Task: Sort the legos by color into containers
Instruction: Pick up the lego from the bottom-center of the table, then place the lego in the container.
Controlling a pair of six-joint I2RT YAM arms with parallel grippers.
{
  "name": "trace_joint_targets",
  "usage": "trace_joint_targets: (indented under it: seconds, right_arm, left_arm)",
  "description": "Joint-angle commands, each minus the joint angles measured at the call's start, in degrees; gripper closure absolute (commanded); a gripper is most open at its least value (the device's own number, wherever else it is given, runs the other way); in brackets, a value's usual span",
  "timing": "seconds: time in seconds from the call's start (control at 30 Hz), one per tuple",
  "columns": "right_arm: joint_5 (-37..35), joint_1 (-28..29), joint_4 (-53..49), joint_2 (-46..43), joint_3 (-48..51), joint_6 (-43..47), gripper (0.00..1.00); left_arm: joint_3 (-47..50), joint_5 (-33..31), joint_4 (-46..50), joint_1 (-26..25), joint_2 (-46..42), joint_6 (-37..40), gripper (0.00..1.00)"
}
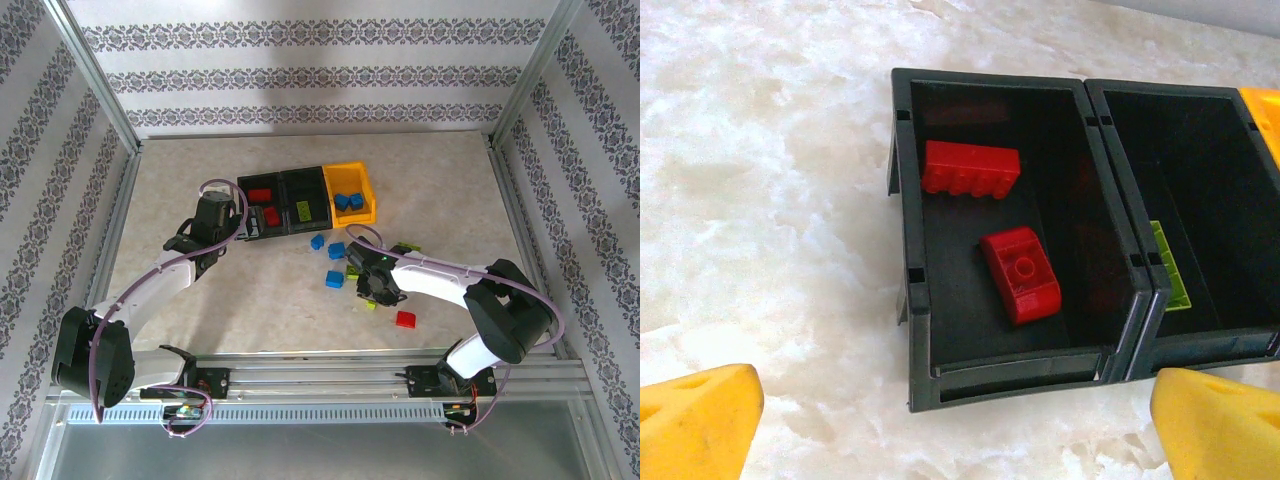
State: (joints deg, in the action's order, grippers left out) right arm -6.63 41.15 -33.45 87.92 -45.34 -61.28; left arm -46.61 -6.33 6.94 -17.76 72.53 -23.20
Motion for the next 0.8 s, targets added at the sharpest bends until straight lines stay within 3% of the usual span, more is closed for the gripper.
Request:
trace_joint_targets:
  seconds: [0.0, 0.13, 0.37, 0.77]
  right_arm:
    - [-1.1, 0.5, -2.0, -1.0, -0.6, 0.7, 0.74]
    - [-3.2, 1.4, -3.6, -2.8, -3.3, 3.0, 0.79]
    - [-6.9, 2.6, -4.9, -2.3, -11.9, 11.2, 0.79]
    - [-8.4, 2.4, -3.8, 15.6, -40.6, 28.5, 0.79]
  left_arm:
    - [0.3, -1.6, 1.2, 0.8, -2.1, -0.3, 0.0]
    - [0.6, -2.1, 1.6, 0.8, -2.6, -0.5, 0.0]
    - [0.9, -2.4, 1.8, 0.8, -3.3, -0.4, 0.01]
    - [2.0, -1.7, 3.2, 0.8, -4.7, -0.5, 0.0]
